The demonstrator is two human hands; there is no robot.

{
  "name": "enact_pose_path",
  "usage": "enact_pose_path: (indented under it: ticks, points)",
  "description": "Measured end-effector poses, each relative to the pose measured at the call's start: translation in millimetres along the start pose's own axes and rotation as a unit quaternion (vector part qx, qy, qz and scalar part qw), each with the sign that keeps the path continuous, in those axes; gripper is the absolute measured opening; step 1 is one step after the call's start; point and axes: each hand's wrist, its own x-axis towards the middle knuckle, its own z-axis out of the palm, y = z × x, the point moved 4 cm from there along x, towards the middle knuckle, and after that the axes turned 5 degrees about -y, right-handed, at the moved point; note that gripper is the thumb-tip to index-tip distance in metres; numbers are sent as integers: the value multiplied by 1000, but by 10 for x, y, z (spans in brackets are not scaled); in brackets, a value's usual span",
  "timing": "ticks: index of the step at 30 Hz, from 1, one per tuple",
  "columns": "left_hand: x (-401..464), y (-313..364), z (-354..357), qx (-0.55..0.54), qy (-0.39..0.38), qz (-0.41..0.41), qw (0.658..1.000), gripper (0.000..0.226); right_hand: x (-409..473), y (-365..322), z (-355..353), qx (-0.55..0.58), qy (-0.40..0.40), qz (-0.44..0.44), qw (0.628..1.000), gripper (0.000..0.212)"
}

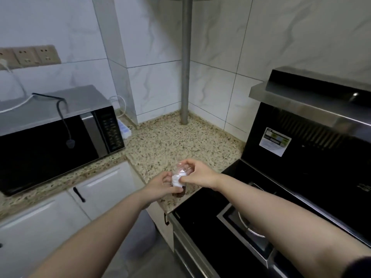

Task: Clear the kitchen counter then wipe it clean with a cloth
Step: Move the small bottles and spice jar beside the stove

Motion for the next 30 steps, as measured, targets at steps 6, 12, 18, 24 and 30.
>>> enact_pose_path:
  ticks: [6, 12, 18, 24, 30]
  points:
    - [920, 256, -19, 44, -83, 8, 996, 41, 412, 199, -540, 12, 21, 17, 1000, 53]
    - [2188, 331, -23, 67, -110, 11, 992, 44, 871, 752, -1144, 81, 171, 97, 977, 44]
    - [3244, 420, 135, 83, -164, -6, 983, 32, 1141, 1266, -1525, 158, 315, 216, 911, 38]
    - [4167, 419, 655, 138, -199, -3, 970, 44, 1292, 1812, -1534, 223, 382, 293, 847, 29]
    - [4769, 302, 1298, 115, -215, -1, 970, 44, 1200, 2152, -1518, 257, 420, 333, 804, 35]
